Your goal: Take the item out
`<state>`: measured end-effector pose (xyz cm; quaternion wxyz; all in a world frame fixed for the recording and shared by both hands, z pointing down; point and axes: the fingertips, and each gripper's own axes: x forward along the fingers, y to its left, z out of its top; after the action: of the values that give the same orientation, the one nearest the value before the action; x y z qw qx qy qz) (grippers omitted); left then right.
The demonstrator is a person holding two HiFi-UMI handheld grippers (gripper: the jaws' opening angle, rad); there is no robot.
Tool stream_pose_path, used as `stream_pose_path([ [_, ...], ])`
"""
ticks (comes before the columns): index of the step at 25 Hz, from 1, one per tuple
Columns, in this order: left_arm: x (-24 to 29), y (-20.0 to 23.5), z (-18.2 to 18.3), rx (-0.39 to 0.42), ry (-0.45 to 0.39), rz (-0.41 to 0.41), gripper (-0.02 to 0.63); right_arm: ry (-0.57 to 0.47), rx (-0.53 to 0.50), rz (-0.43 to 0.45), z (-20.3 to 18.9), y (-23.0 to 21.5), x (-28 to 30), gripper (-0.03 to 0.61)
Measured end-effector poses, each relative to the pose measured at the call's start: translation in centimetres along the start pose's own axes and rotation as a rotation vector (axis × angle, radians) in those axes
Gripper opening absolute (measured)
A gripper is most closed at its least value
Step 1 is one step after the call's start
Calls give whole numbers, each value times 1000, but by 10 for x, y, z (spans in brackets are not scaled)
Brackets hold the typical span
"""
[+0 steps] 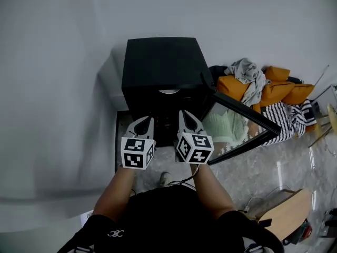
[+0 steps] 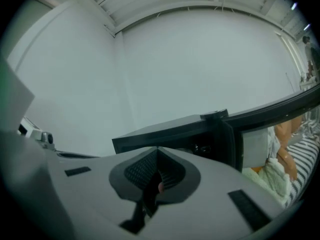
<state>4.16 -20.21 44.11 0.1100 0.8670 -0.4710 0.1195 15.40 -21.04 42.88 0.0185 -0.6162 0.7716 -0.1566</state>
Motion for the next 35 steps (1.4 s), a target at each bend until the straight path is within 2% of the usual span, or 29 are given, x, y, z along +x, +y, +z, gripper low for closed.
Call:
stream_pose_path([
  [6, 30, 5, -4, -6, 18, 31, -2, 49, 56, 47, -12, -16, 32, 3],
  [9, 40, 6, -2, -8, 27, 38, -2, 80, 135, 47, -16, -25, 44, 3],
  [11, 40, 5, -4, -2, 33, 39, -2, 109, 262, 56, -22, -27, 48, 3],
  [15, 43, 9, -7, -5, 42, 49, -2, 155, 622, 110, -31, -31, 62, 3],
  [20, 42, 24, -10, -13, 41, 63, -2, 149, 1053, 139, -42, -40, 84, 3],
  [24, 45, 38, -7, -2, 48, 59, -2, 119, 1295, 121, -51, -44, 103, 3],
  [30, 50, 46, -8, 17, 73, 13, -2, 21, 1449, 72, -60, -54, 121, 3],
  [35, 59, 52, -7, 35, 85, -21, -2, -6, 1433, 11, -67, -68, 141, 19],
])
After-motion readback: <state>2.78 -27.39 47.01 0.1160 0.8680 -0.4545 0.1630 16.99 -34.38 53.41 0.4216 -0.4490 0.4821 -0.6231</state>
